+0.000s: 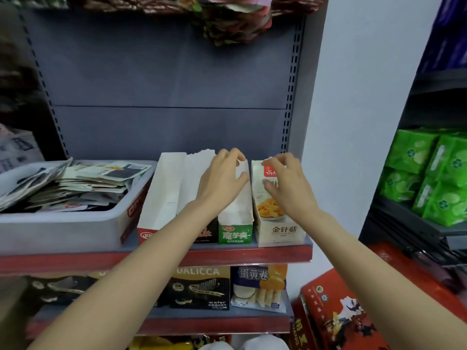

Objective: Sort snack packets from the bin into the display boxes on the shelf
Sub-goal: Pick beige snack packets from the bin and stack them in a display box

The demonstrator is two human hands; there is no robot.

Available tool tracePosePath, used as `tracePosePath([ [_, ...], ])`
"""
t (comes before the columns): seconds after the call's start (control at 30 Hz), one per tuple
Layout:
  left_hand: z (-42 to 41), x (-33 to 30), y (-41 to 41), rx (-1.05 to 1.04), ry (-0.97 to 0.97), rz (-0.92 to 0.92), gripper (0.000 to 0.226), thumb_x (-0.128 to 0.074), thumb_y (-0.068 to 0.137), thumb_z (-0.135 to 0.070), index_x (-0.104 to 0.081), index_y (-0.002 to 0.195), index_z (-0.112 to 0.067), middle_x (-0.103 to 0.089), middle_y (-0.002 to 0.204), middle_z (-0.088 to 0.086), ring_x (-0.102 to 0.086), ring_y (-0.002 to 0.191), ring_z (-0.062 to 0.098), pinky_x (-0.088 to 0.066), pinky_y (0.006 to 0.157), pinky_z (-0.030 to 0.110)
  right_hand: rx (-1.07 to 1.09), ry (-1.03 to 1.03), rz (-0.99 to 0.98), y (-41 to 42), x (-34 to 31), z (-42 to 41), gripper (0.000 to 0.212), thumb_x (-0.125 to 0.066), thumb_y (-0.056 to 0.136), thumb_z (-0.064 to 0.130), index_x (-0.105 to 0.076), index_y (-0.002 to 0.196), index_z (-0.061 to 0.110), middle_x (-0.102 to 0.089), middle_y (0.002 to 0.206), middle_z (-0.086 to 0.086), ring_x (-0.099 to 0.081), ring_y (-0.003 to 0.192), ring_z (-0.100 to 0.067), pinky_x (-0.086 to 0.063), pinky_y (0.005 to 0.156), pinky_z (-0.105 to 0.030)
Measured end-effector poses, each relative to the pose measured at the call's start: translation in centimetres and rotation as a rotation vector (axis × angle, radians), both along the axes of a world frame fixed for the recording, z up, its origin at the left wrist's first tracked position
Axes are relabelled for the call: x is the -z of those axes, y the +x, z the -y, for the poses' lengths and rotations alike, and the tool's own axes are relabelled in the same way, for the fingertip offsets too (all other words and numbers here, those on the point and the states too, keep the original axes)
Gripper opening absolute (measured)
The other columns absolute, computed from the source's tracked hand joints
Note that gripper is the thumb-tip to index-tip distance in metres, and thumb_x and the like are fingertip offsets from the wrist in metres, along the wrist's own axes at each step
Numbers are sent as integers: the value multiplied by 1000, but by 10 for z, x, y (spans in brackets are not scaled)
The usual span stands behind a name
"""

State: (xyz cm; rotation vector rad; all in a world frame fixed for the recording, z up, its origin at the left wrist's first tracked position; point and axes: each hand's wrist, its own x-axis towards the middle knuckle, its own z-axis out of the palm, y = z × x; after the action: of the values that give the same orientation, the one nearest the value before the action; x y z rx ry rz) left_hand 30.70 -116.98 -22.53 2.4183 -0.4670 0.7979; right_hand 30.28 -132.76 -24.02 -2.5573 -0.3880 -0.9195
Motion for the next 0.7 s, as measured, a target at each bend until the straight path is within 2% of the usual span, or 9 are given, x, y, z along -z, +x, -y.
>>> tracePosePath([
  [0.1, -42, 0, -18, -18, -39, 60, 18, -54, 90, -22, -55, 108, -20, -51, 102, -9, -50, 96, 11, -45, 78, 30, -179, 90, -64, -6, -7, -39, 29, -56, 92, 19, -56, 121, 17, -51, 117, -2, -53, 101, -14, -38, 83, -21],
  [0.2, -99, -2, -25, -113, -61, 92, 16, -55, 88, -18, -57, 103, -18, -52, 97, -7, -52, 94, 14, -45, 82, 34, -318, 156, -104, -5, -15, -91, 24, -53, 92, 17, -59, 116, 14, -58, 110, -5, -56, 99, -15, -44, 87, -28],
  [0.27, -140, -5, -25, -211, -59, 115, 17, -57, 85, -14, -59, 103, -15, -54, 99, 0, -51, 99, 21, -44, 86, 39, -386, 162, -134, -1, -15, -128, 25, -53, 92, 17, -59, 116, 12, -59, 110, -7, -56, 101, -17, -43, 90, -29],
  [0.37, -200, -10, -25, -376, 6, 97, 27, -61, 83, -13, -59, 110, -10, -55, 110, 9, -46, 109, 29, -37, 94, 39, -450, 139, -183, 11, -15, -183, 32, -55, 92, 18, -54, 123, 10, -58, 118, -11, -53, 111, -22, -37, 91, -28],
  [0.5, -261, -17, -21, -524, 115, -106, 51, -62, 84, -28, -48, 131, -13, -47, 135, 10, -37, 126, 29, -30, 103, 38, -464, 98, -323, 30, -16, -243, 55, -57, 92, 26, -37, 140, 11, -47, 136, -14, -43, 125, -28, -32, 98, -28],
  [0.6, -288, -19, -16, -555, 111, -299, 68, -61, 80, -47, -43, 138, -16, -45, 142, 9, -40, 129, 28, -34, 102, 37, -498, 59, -467, 42, -18, -274, 67, -58, 92, 33, -28, 147, 10, -38, 147, -12, -36, 134, -27, -30, 105, -30],
  [0.7, -298, -19, -14, -470, 80, -442, 58, -64, 83, -41, -49, 134, -15, -48, 140, 9, -45, 126, 27, -35, 98, 30, -484, -128, -497, 54, -16, -295, 48, -55, 94, 32, -47, 136, 11, -54, 134, -11, -49, 123, -29, -38, 98, -34],
])
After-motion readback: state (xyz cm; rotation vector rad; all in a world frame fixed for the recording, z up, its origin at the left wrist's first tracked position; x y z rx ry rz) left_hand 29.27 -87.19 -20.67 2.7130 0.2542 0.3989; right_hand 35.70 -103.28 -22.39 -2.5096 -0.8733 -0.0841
